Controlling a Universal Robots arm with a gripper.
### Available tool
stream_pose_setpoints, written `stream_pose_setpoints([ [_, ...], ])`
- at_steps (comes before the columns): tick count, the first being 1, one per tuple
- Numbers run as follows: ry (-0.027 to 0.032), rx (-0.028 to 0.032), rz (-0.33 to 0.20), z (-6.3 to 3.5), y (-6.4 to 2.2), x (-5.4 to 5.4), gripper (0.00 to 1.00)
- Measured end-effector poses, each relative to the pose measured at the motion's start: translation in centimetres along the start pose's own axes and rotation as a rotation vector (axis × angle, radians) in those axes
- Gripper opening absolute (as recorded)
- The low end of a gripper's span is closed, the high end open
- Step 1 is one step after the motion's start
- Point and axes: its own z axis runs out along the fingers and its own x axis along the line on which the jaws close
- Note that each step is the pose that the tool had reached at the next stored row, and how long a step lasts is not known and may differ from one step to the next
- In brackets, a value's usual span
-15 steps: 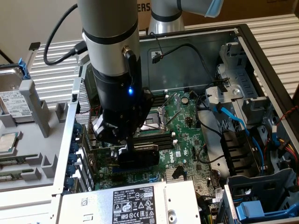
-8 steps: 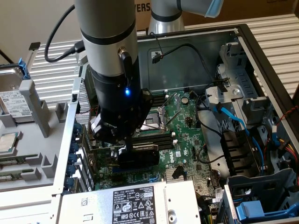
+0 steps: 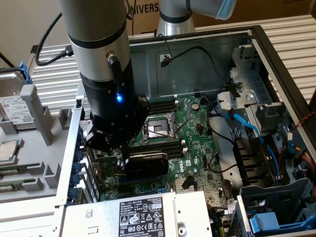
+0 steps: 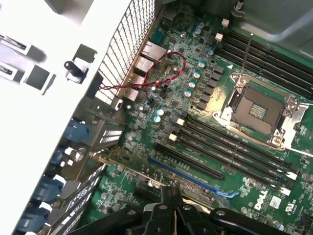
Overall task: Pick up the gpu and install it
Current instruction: 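Press down on the gpu until it lock into place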
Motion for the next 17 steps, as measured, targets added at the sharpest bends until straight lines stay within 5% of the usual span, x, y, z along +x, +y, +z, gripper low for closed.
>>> stream_pose_setpoints([
  [17,0.0004,0.0009,0.000,0.06,0.31,-0.12,0.11],
])
